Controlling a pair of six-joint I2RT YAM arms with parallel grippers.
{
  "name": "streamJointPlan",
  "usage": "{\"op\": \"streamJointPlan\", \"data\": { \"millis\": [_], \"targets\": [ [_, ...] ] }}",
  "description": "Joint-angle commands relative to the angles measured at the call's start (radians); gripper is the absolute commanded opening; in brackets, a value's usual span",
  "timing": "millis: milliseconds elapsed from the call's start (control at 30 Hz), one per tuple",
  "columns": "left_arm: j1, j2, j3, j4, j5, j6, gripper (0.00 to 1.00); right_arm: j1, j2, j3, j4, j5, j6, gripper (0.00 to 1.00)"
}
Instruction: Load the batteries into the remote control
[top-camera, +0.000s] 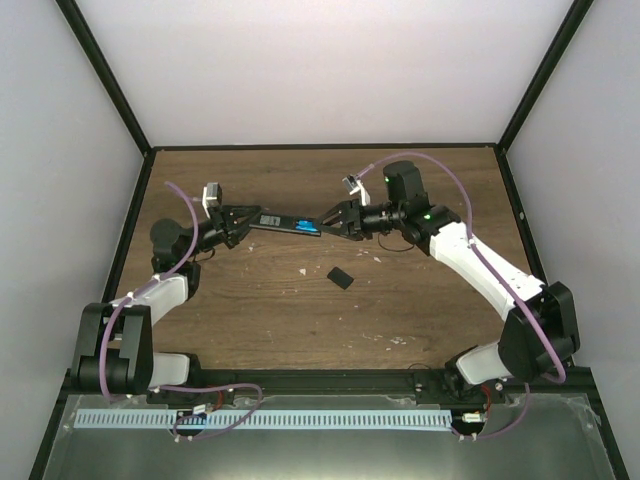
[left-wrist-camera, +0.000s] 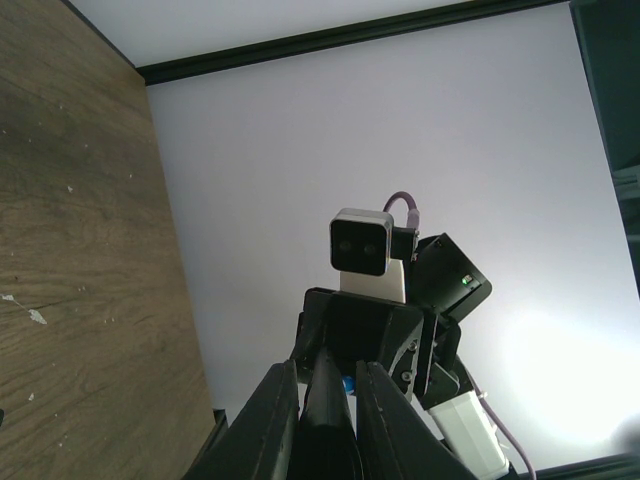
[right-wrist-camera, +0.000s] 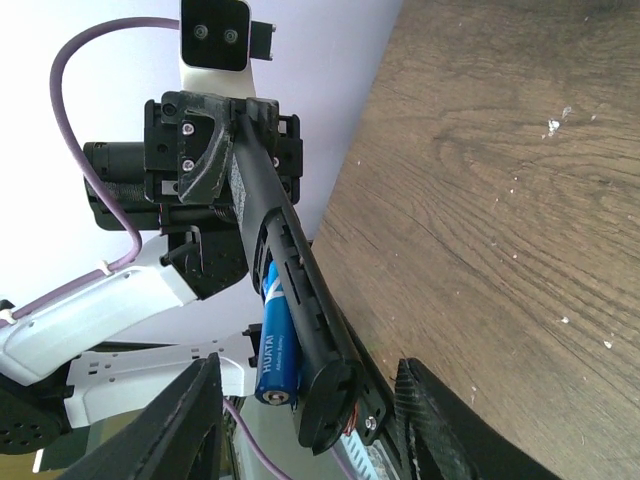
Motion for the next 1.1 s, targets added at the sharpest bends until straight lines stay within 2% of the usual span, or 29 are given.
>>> {"op": "streamJointPlan", "data": {
  "millis": [0,567,1067],
  "targets": [
    [-0.003,-0.009,0.023,0.029,-0.006,0.005,0.00,-0.006,-0.011,0.023,0.023,-0.022,0.008,0.39],
    [-0.003,-0.009,0.023,0.023,-0.006,0.010,0.00,-0.004,-0.004,0.027,0.025,-0.027,0.005,0.35],
    [-0.003,-0.012,0.021,0.009,-0.002,0.021,0.00,0.016,0.028,0.047,0.028,-0.027,-0.001,0.26]
  ]
}}
